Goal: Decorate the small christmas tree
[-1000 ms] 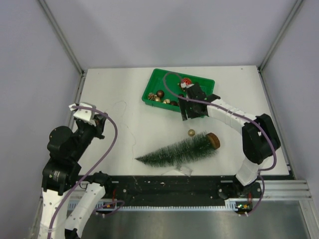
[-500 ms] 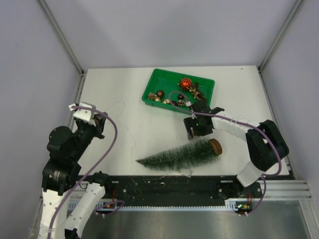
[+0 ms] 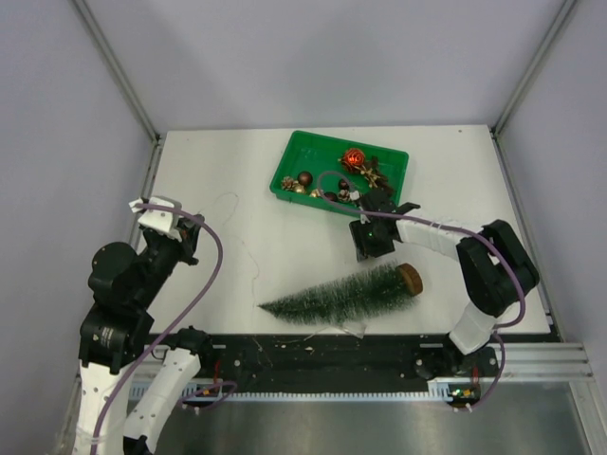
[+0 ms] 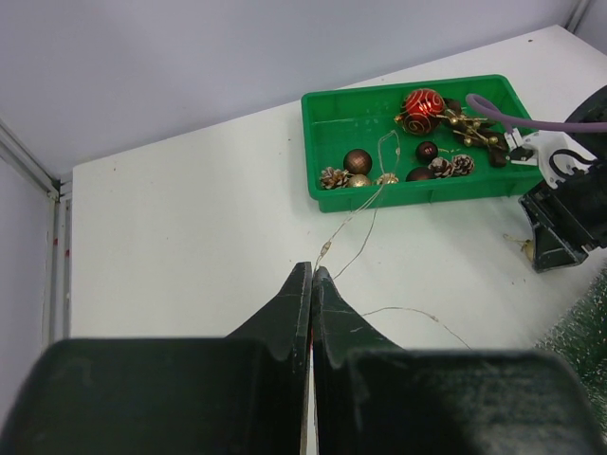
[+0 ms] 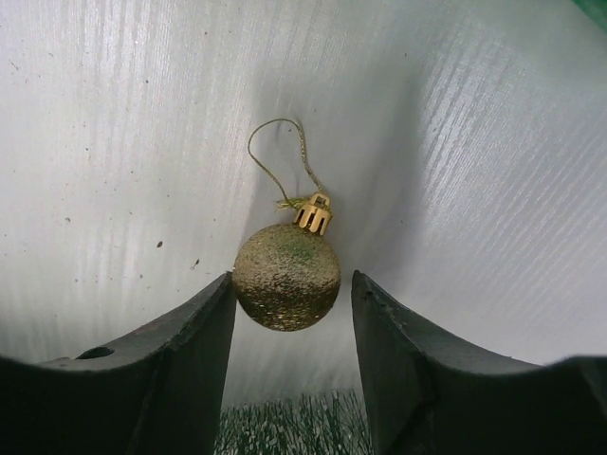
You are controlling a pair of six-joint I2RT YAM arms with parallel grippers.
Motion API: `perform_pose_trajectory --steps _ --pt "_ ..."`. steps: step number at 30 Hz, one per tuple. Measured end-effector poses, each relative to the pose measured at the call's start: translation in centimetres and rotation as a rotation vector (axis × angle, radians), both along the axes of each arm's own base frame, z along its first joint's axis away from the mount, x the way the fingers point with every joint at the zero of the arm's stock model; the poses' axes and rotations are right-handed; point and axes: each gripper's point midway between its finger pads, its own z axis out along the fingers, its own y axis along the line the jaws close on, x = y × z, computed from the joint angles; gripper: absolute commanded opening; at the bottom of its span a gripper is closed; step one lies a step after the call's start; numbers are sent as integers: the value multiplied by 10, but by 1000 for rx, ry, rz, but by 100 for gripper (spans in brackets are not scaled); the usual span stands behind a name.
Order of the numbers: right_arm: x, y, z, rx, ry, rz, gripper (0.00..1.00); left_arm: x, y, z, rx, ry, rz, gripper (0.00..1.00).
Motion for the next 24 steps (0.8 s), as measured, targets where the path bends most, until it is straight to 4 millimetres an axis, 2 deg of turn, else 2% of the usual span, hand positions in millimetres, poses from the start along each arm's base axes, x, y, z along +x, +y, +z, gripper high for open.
perform_pose_trajectory --steps 8,13,18,21,24 --pt "6 3 2 0 -11 1 41 0 0 0 0 0 0 0" --pt "13 6 1 -2 -20 7 31 0 0 0 0 0 0 0" --pt "15 7 4 -1 -23 7 29 0 0 0 0 0 0 0" --pt "25 9 17 -6 -46 5 28 0 0 0 0 0 0 0" --pt "53 18 51 28 -121 -7 25 0 0 0 0 0 0 0"
